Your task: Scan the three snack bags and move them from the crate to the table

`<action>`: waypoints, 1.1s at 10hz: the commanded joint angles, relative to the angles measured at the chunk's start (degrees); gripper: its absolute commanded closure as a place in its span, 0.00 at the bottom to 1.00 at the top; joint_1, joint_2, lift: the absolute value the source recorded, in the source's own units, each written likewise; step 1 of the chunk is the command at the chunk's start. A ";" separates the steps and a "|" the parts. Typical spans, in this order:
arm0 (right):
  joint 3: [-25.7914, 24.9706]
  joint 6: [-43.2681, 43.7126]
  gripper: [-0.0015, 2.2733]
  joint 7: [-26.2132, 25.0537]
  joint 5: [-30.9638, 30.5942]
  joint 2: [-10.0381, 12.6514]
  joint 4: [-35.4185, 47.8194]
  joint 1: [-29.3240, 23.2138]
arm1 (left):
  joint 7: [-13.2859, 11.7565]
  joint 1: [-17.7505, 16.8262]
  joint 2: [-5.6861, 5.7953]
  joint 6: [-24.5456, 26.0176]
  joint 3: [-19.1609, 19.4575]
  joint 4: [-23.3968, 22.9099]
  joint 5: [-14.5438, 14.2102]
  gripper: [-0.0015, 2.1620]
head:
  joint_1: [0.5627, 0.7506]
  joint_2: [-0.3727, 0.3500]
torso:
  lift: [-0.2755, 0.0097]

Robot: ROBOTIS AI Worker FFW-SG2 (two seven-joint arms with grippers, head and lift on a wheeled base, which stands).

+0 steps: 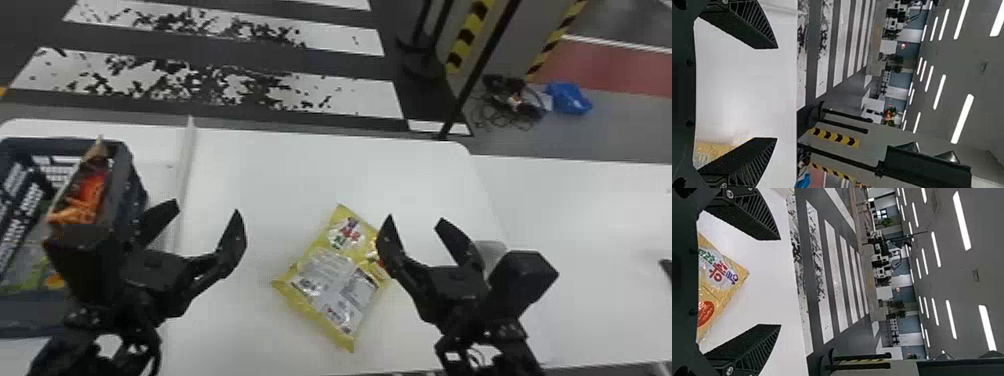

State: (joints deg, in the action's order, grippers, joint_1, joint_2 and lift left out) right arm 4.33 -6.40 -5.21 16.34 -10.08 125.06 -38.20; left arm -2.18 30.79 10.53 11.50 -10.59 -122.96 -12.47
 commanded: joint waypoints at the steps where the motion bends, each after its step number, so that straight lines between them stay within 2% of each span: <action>1: 1.12 0.11 0.04 0.03 -0.08 -0.11 -1.22 0.06 | 0.51 3.66 0.01 -4.16 4.18 -2.81 0.78 0.02 | 0.70 0.32 | 0.75; 3: 3.94 0.29 0.05 0.29 -0.61 -0.29 -2.37 0.06 | 1.30 8.41 -0.60 -8.73 9.72 -4.39 0.25 0.02 | 0.70 0.46 | 0.75; 5: 8.86 0.11 0.10 0.29 -1.66 -1.17 -2.45 -0.56 | 1.38 10.26 -0.78 -9.61 12.26 -4.39 0.25 0.02 | 0.70 0.62 | 0.75; 6: 11.85 -1.65 0.21 0.29 -2.01 -1.70 -2.54 -0.65 | 1.38 10.52 -0.78 -9.61 12.26 -4.21 0.25 0.02 | 0.70 0.70 | 0.75; 7: 14.57 -2.88 0.36 0.29 -2.28 -2.14 -3.33 -0.56 | 1.38 10.52 -0.78 -9.61 12.26 -4.04 0.25 0.02 | 0.70 0.74 | 0.75; 8: 16.59 -4.28 0.71 0.29 -2.63 -2.22 -4.48 -0.30 | 1.30 10.52 -0.78 -9.61 12.26 -3.77 0.16 0.02 | 0.70 0.81 | 0.75; 9: 17.47 -5.34 0.89 0.20 -2.45 -2.31 -5.35 -0.12 | 1.30 10.43 -0.69 -9.61 12.26 -3.51 -0.37 0.02 | 0.70 0.87 | 0.75; 11: 19.05 -6.22 0.91 0.20 -1.40 -2.40 -7.46 0.32 | 1.03 9.99 -0.69 -9.61 12.26 -2.46 -0.98 0.02 | 0.70 0.94 | 0.75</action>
State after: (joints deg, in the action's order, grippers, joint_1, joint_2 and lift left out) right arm 22.89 -12.36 -5.01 14.48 -12.42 118.38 -38.06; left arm -1.11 40.92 9.84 1.89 1.67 -125.73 -13.06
